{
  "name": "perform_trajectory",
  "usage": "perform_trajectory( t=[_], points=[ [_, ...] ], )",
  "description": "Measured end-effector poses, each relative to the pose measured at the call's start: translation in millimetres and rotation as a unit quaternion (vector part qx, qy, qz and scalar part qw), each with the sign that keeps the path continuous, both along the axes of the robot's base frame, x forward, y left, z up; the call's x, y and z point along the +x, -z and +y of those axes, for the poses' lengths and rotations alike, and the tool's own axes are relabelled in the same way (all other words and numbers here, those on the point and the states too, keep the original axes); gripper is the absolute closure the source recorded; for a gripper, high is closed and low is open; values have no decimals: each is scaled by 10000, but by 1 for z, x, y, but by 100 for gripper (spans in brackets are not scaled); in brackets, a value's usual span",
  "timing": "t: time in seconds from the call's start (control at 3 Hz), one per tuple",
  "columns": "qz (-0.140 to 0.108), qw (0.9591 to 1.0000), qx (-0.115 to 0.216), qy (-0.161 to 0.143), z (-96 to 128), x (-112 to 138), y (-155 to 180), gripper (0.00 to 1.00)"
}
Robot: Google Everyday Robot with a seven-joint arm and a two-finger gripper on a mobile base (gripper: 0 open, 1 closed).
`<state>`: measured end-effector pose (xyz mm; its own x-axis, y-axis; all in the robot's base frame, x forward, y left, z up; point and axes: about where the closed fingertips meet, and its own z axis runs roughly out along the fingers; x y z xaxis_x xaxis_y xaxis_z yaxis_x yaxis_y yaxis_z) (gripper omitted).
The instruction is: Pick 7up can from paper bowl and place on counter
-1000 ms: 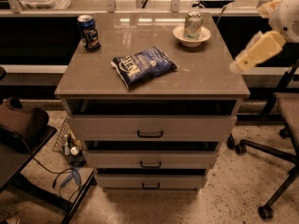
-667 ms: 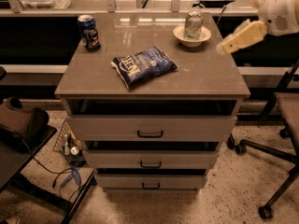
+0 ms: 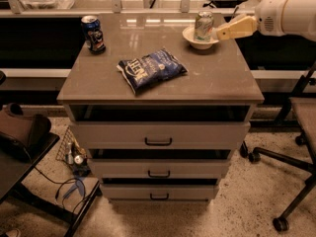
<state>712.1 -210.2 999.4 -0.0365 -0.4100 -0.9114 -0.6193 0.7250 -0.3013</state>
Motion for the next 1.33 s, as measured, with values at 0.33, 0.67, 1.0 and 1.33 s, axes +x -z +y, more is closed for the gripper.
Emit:
perform_trajectory(
  t=[0.33, 0.67, 1.0, 1.33],
  points=[
    [-55, 10000, -20, -25, 1, 1, -4, 0],
    [50, 9996, 260, 70, 3, 9, 11, 0],
    [-45, 9973, 551, 493, -9, 69, 36, 0],
    [-215, 9952, 661, 685, -15, 125, 54, 0]
  ],
)
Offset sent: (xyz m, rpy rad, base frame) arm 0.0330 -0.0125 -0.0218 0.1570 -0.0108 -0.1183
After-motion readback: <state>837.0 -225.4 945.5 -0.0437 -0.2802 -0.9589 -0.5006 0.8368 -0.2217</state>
